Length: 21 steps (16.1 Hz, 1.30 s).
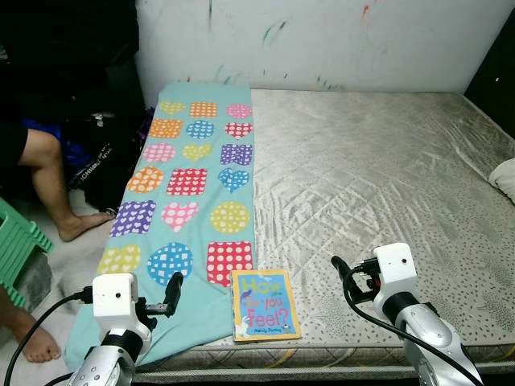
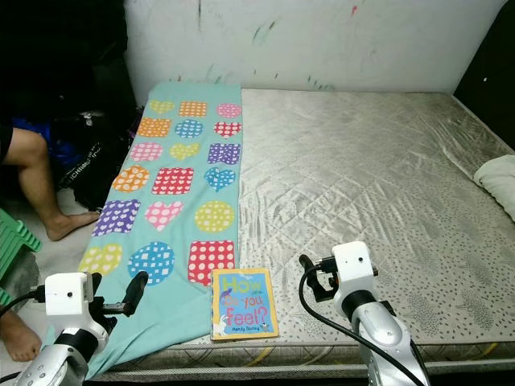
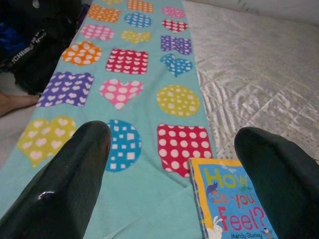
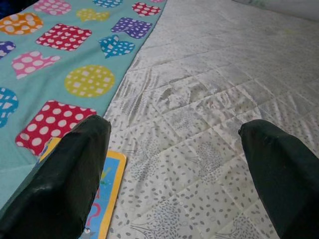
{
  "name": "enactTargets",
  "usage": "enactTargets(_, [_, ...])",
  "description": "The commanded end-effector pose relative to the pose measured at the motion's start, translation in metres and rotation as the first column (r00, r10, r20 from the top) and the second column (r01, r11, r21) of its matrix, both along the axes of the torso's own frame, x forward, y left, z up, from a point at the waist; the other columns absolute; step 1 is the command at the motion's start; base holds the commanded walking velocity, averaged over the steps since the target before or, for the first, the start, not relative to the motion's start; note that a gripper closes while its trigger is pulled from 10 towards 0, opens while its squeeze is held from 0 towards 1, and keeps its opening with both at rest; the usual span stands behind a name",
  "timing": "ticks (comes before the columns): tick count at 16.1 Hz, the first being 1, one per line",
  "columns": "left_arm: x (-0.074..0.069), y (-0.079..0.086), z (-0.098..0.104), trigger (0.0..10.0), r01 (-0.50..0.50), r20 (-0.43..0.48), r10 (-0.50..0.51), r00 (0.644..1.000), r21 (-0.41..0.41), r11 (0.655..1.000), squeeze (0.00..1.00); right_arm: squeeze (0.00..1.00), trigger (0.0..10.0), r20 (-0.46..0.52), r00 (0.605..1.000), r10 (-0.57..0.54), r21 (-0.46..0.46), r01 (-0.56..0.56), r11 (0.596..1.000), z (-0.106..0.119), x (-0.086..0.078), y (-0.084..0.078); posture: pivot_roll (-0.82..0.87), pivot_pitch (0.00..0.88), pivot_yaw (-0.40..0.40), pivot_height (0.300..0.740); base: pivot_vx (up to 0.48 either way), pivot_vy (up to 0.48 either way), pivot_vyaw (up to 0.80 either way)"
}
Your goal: Clean up the room
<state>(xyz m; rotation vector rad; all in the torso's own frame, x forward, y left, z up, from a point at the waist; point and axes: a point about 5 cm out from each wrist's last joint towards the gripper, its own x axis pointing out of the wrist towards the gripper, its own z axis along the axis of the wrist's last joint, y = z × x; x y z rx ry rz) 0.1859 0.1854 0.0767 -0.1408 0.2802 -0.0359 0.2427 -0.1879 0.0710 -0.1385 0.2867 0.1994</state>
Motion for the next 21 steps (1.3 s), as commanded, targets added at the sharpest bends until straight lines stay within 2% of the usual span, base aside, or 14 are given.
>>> enactTargets(1, [0.0009,0.0004,0.0017,10.0,0.003,0.002,-0.003,1.000,0.004,1.000,0.00,0.00,10.0,0.023,1.000,-0.003,0.001,0.003,1.000,0.0060,-0.0001,-0.0012,-0.06,0.034,-0.029,0.702,0.000,0.000,0.00])
enactTargets(11, [0.0009,0.0001,0.0009,10.0,-0.002,-0.007,0.002,1.000,-0.001,1.000,0.00,0.00,10.0,0.020,1.000,0.001,-0.001,-0.001,1.000,0.0066,-0.0005,-0.0013,-0.06,0.041,-0.030,0.583,0.000,0.000,0.00])
enactTargets(21, [0.0034,0.0008,0.0011,10.0,-0.013,-0.010,0.013,1.000,-0.002,1.000,0.00,0.00,10.0,0.023,1.000,0.018,0.001,-0.018,1.000,0.0077,0.0017,0.0000,-0.06,0.044,-0.032,0.578,0.000,0.000,0.00])
